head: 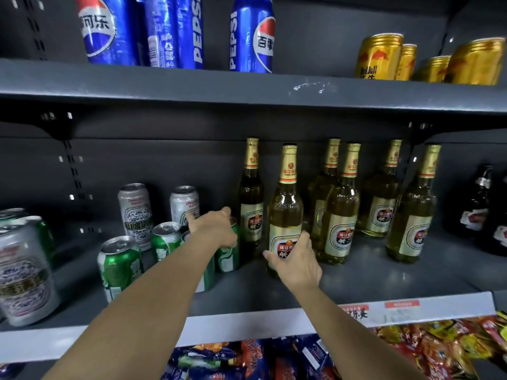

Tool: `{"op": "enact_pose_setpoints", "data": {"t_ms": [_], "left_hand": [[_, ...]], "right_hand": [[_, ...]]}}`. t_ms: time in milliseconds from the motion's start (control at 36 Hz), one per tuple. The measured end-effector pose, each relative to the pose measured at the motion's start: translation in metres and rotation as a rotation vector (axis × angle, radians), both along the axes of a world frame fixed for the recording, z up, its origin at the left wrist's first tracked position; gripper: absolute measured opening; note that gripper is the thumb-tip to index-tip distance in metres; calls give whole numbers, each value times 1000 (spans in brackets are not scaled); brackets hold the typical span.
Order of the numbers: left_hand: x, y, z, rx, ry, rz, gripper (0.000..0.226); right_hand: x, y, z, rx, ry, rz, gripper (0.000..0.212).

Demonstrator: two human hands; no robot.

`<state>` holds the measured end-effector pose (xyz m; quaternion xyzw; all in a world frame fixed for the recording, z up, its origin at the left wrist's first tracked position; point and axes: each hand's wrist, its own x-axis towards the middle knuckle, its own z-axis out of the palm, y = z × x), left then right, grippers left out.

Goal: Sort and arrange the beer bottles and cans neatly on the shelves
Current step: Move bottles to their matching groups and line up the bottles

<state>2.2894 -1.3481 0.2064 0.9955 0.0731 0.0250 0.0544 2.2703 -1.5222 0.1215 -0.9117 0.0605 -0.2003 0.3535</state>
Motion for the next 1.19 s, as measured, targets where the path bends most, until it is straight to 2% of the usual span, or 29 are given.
{"op": "enact_pose_setpoints", "data": {"t_ms": [83, 139, 194, 250, 361, 472, 639, 917, 1028, 1194], "left_hand": [[7, -3, 2, -35, -3, -15, 81], [11, -11, 5, -133, -169, -19, 87], [15, -26, 9, -365, -442, -51, 79], [19, -45, 12, -658, -619, -62, 72], [39, -70, 7, -1030, -622, 45, 79], [68, -73, -11, -1215, -537, 183, 89], [99, -65, -30, -1262, -485, 255, 92], [91, -75, -20, -1314, -549, 400, 73], [82, -81, -20, -1298, -544, 404, 71], [67, -91, -21, -1323, -536, 374, 68]], "right_hand": [[0, -4, -7, 24, 20, 45, 77], [4, -6, -7, 34, 28, 61, 73], [10, -6, -5, 31, 29, 72, 71], [18, -7, -1, 33, 34, 85, 68], [38, -8, 3, 38, 59, 90, 68], [55, -8, 3, 40, 70, 98, 68], [85, -8, 3, 52, 105, 123, 80], [108, -4, 5, 78, 116, 145, 76], [110, -5, 8, 91, 125, 186, 69], [115, -12, 9, 173, 184, 312, 71]]}}
